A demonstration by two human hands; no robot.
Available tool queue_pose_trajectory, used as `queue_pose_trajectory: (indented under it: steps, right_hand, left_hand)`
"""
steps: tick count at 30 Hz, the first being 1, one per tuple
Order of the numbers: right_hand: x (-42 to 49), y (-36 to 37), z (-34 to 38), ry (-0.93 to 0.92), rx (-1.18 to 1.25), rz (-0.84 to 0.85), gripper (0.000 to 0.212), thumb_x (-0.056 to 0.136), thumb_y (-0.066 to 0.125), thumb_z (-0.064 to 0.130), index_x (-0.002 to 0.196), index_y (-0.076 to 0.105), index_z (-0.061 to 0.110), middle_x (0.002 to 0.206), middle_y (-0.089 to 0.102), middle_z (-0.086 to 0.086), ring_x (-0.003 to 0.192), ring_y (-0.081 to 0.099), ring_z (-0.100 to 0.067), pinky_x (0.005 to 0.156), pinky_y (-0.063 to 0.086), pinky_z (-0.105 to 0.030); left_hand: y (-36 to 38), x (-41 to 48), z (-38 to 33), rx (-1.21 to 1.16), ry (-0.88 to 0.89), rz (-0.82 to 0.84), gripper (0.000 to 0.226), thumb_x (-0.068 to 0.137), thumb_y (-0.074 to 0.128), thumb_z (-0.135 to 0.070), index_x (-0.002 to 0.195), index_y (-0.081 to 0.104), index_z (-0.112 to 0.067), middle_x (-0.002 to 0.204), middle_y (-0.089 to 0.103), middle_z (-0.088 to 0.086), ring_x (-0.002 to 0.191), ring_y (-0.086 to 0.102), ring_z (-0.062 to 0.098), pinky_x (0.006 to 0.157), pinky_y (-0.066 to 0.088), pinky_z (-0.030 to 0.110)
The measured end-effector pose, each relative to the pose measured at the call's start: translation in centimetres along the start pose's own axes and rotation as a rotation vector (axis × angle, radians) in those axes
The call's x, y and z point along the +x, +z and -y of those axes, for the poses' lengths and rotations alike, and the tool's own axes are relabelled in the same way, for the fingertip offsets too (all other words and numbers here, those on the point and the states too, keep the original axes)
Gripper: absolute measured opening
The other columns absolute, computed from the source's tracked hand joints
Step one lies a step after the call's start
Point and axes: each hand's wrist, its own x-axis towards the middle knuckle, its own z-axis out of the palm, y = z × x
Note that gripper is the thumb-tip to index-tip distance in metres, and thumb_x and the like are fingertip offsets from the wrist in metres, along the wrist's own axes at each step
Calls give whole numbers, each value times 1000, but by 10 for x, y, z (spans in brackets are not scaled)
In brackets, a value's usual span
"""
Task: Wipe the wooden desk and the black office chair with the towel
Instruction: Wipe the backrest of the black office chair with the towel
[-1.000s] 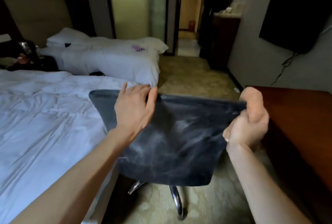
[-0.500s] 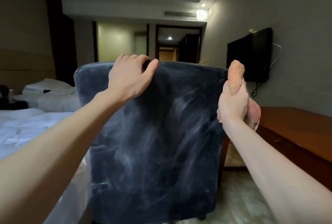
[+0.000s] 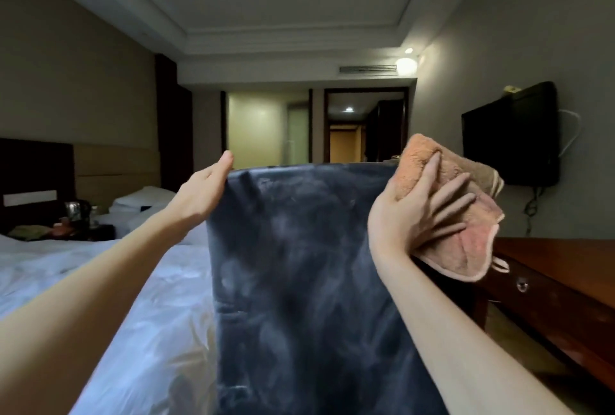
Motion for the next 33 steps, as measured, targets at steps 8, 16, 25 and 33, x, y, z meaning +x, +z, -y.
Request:
queue_pose_trajectory:
  steps: [8,16,25,33]
  right_hand:
    - [-104,36,40,-667,6,132,65,87,57,34,152,49,34,169,27,-8,158,11,-35,124,-6,-61]
    - [-46,21,0,-1340,-134,334,70,73,69,22,142,60,11,163,36,-18,156,19,-41,121,16,-67]
    - [66,-55,-43,-939,-484,104,79,80,53,57,155,43,34,168,27,-12,157,14,-36,119,1,-73]
    - [26,-24,-19,-824,-322,169,67,91,47,58,155,43,35,165,33,-5,154,21,-35,117,-1,-76]
  left_hand:
    - [12,6,6,-82,-14,-61,113,68,19,-104,146,55,-30,153,52,2,143,43,24,123,27,51]
    - [17,-4,2,-51,62,-50,83,95,17,-80,145,55,-26,158,44,9,146,38,28,119,26,45]
    - [34,-14,3,84,211,-103,52,108,19,-56,115,55,-18,116,52,1,120,48,34,107,34,48]
    - [27,-19,-10,-402,23,22,83,91,13,-86,106,74,-33,111,72,-11,114,59,6,114,34,37]
